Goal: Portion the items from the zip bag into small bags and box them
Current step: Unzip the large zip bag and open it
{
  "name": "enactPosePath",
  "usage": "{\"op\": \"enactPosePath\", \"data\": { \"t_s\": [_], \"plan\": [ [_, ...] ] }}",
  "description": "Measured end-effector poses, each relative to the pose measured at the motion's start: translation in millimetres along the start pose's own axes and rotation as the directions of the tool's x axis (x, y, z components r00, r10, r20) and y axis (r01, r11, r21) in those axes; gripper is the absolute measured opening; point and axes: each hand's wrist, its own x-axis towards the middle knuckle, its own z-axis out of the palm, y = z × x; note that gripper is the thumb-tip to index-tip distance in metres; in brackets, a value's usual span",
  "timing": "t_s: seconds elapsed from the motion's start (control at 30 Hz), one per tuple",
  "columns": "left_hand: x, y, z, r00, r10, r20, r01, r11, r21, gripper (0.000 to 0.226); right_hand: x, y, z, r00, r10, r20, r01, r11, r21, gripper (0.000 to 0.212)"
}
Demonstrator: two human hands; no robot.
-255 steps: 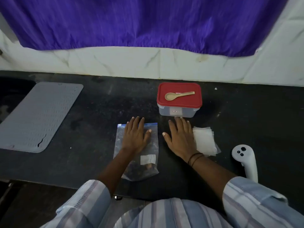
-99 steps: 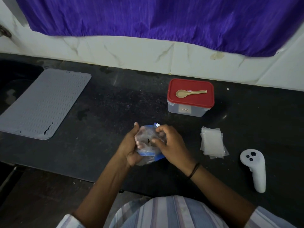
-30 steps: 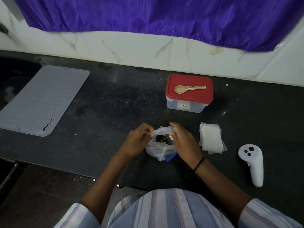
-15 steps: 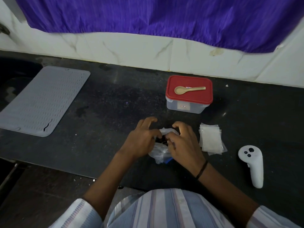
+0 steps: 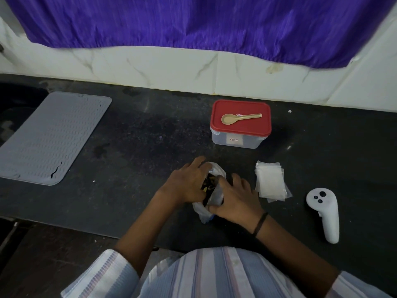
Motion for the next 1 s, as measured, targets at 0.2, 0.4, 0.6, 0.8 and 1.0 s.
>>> {"op": "enactPosePath", "data": {
  "t_s": [0.2,0.4,0.6,0.8,1.0],
  "plan": [
    [-8.0,-9.4,15.3,1.0,0.011,0.029,-0.009,0.996,-0.093,0.096,-2.1,4.4,-4.4,0.999,-0.02,-0.038,0.019,1.0,-0.009,0.083],
    [-16.5,-1.4,10.9,0.992,0.032,-0.121,-0.034,0.999,-0.018,0.059,1.0,-5.8,-1.1,0.951,-0.116,-0.286,0.077,0.987,-0.144,0.052],
    [-22.8,-9.5,12.4,0.995,-0.054,-0.078,0.051,0.998,-0.037,0.077,0.8,3.6,1.7,0.98,-0.066,-0.189,0.037,0.988,-0.153,0.077],
    [-22.0,-21.6,20.6,0.991,0.013,-0.134,-0.03,0.992,-0.121,0.078,0.0,17.8,6.2,0.946,-0.205,-0.25,0.201,0.979,-0.042,0.068],
    [-18.6,-9.8,4.2,0.929,0.124,-0.348,-0.161,0.984,-0.077,0.048,-4.8,33.1,-4.5,0.815,-0.207,-0.542,0.362,0.911,0.196,0.035]
  ]
}}
